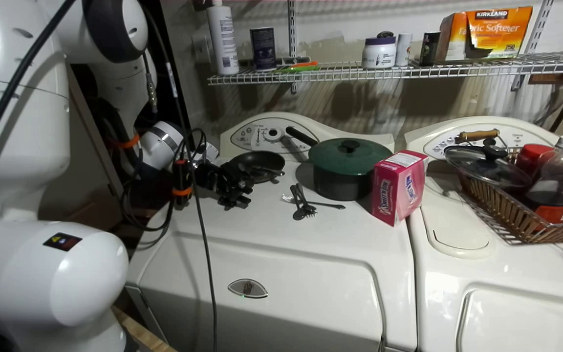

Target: Put the pan on the first bottom shelf

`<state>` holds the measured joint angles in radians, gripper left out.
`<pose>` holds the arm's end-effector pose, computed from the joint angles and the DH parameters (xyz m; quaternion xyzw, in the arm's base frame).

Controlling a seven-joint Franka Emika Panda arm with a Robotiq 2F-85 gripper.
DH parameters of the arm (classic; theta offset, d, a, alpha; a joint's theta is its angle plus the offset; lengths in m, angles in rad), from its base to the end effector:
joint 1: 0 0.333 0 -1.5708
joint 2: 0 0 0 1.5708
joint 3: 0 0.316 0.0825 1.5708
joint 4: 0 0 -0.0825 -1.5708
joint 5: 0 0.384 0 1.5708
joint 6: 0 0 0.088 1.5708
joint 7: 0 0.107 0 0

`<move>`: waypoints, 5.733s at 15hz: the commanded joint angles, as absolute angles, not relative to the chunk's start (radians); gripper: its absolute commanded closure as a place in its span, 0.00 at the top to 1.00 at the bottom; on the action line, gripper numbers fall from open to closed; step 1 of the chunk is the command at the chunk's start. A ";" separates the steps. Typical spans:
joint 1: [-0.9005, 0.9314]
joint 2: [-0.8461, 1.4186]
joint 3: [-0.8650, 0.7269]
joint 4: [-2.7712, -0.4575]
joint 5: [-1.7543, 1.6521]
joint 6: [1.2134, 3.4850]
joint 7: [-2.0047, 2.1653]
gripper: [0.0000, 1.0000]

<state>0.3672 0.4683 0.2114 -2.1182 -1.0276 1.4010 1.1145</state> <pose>0.4497 0.1729 0.1988 0.7774 0.0086 -0.0103 0.6288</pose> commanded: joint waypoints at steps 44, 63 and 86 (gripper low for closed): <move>0.402 0.321 0.309 -2.217 -1.101 1.185 1.094 0.07; 0.310 0.067 0.305 -2.383 -1.129 1.144 0.979 0.07; 0.286 -0.028 0.283 -2.339 -1.257 1.112 0.833 0.29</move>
<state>0.2865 -0.0297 0.2818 -2.3411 -1.2581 1.1139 0.8326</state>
